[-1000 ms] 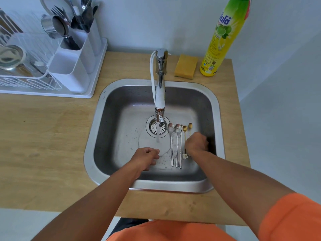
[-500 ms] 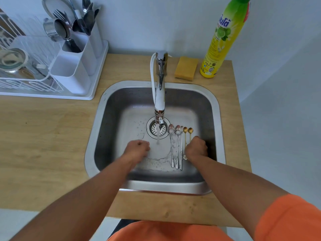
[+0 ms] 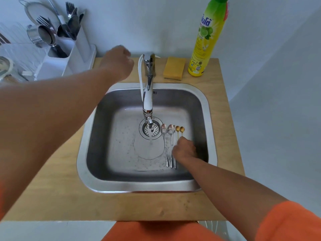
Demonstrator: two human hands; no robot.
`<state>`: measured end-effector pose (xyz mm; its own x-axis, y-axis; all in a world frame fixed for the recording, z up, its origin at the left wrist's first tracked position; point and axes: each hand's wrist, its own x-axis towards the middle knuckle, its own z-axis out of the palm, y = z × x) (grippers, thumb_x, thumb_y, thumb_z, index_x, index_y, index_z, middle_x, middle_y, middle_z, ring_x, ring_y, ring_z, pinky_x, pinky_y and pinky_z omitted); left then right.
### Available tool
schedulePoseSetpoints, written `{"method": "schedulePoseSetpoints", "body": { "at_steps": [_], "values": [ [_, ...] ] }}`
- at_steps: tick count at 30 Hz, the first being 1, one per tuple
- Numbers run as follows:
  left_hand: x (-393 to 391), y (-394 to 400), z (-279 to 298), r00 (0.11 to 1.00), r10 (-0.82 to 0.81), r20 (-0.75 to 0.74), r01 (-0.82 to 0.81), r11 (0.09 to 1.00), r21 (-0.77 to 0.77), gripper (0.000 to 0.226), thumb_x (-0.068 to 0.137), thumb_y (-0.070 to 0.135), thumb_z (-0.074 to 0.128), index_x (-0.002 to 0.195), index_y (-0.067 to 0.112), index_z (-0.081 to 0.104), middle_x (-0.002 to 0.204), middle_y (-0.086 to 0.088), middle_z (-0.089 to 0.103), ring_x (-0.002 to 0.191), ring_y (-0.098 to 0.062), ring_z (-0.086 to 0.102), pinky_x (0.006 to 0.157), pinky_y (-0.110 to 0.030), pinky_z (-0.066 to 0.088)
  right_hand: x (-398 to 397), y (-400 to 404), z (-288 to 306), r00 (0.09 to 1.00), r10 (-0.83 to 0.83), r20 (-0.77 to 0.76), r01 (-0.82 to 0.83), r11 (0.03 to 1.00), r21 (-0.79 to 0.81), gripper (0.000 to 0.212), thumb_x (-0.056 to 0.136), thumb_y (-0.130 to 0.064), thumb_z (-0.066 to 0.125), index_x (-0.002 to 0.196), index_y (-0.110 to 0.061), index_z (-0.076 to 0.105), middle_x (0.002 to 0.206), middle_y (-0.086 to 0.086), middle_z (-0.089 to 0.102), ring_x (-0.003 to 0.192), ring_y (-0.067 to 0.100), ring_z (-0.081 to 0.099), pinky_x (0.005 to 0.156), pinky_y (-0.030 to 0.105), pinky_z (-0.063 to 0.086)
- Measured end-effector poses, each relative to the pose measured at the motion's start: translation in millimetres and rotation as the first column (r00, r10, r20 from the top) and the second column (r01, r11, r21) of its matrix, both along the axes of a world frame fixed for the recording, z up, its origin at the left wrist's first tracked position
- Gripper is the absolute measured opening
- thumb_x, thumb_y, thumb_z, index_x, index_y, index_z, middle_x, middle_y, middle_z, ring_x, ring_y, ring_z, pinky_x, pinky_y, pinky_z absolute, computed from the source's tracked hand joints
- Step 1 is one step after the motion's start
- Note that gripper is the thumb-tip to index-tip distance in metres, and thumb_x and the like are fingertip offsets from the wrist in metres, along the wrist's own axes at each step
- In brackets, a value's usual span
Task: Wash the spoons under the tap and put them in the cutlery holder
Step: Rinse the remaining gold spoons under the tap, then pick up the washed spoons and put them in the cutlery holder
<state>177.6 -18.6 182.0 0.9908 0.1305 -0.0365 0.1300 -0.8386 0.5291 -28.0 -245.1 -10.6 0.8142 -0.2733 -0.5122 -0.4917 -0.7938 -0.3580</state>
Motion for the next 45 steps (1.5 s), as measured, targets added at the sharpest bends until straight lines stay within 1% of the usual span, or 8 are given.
{"method": "schedulePoseSetpoints", "body": {
  "at_steps": [4, 7, 15, 19, 22, 28, 34, 45],
  "values": [
    [7, -30, 16, 0.964, -0.267, -0.001, 0.262, 0.945, 0.195, 0.050, 0.101, 0.015, 0.047, 0.149, 0.026, 0.053, 0.154, 0.001, 0.052, 0.144, -0.023, 0.044, 0.117, -0.038, 0.035, 0, 4, 0, 0.999, 0.035, -0.019, -0.035, 0.999, 0.032, 0.014, 0.095, -0.022, 0.057, 0.108, -0.016, 0.062, 0.114, 0.009, 0.066, 0.097, 0.028, 0.062, 0.075, 0.031, 0.050],
    [-4, -43, 12, 0.934, -0.356, -0.013, 0.346, 0.897, 0.275, 0.054, 0.092, 0.005, 0.046, 0.136, 0.031, 0.064, 0.143, 0.002, 0.061, 0.134, -0.028, 0.053, 0.106, -0.045, 0.048, 2, 7, 3, 0.999, 0.030, -0.038, -0.029, 0.999, 0.042, 0.015, 0.094, -0.024, 0.057, 0.107, -0.020, 0.064, 0.116, 0.007, 0.065, 0.100, 0.028, 0.064, 0.075, 0.030, 0.048],
    [-30, -43, -15, 0.929, -0.353, 0.110, 0.303, 0.897, 0.322, 0.060, 0.091, 0.007, 0.044, 0.146, 0.027, 0.055, 0.152, 0.002, 0.057, 0.124, -0.038, 0.059, 0.100, -0.052, 0.049, 3, 7, 6, 0.997, 0.043, -0.070, -0.039, 0.997, 0.060, 0.010, 0.093, -0.022, 0.058, 0.099, -0.021, 0.066, 0.108, 0.005, 0.068, 0.091, 0.027, 0.064, 0.072, 0.030, 0.049],
    [-35, -35, -28, 0.961, -0.181, 0.208, 0.188, 0.982, -0.015, 0.041, 0.096, 0.022, 0.053, 0.132, 0.026, 0.071, 0.136, 0.002, 0.070, 0.113, -0.024, 0.065, 0.103, -0.037, 0.048, 6, 7, 10, 0.996, 0.045, -0.071, -0.041, 0.997, 0.060, 0.011, 0.091, -0.021, 0.058, 0.097, -0.020, 0.067, 0.106, 0.005, 0.069, 0.090, 0.028, 0.065, 0.073, 0.031, 0.052],
    [-51, -28, -45, 0.950, 0.026, 0.312, 0.056, 0.966, -0.251, 0.027, 0.099, 0.025, 0.053, 0.115, 0.021, 0.075, 0.105, 0.006, 0.074, 0.088, -0.008, 0.063, 0.081, -0.020, 0.049, 9, 5, 13, 0.997, 0.041, -0.068, -0.037, 0.997, 0.067, 0.009, 0.091, -0.020, 0.060, 0.096, -0.018, 0.067, 0.105, 0.006, 0.069, 0.095, 0.028, 0.067, 0.081, 0.036, 0.059],
    [-114, -6, -126, 0.987, 0.162, 0.004, -0.155, 0.948, -0.279, 0.009, 0.100, 0.024, 0.057, 0.096, 0.029, 0.063, 0.086, 0.016, 0.062, 0.075, 0.004, 0.055, 0.064, -0.016, 0.037, 12, 2, 16, 0.997, 0.044, -0.068, -0.039, 0.997, 0.064, 0.013, 0.093, -0.020, 0.060, 0.101, -0.015, 0.069, 0.109, 0.009, 0.070, 0.100, 0.030, 0.068, 0.083, 0.034, 0.058],
    [-169, -22, -180, 0.931, 0.101, -0.350, -0.180, 0.963, -0.201, 0.005, 0.091, 0.028, 0.063, 0.087, 0.028, 0.063, 0.086, 0.004, 0.067, 0.084, -0.023, 0.063, 0.073, -0.029, 0.043, 9, -1, 16, 0.997, 0.039, -0.074, -0.034, 0.997, 0.066, 0.012, 0.096, -0.023, 0.061, 0.101, -0.014, 0.068, 0.108, 0.008, 0.068, 0.095, 0.028, 0.066, 0.078, 0.030, 0.054],
    [-188, -76, -195, 0.855, -0.033, -0.518, -0.046, 0.989, -0.137, 0.032, 0.091, 0.044, 0.063, 0.069, 0.022, 0.061, 0.076, 0.002, 0.068, 0.080, -0.024, 0.066, 0.068, -0.032, 0.047, 5, -6, 20, 0.998, -0.001, -0.066, 0.008, 0.995, 0.098, 0.015, 0.099, -0.024, 0.063, 0.105, -0.011, 0.069, 0.106, 0.008, 0.069, 0.094, 0.026, 0.066, 0.072, 0.030, 0.050]
  ]
}}
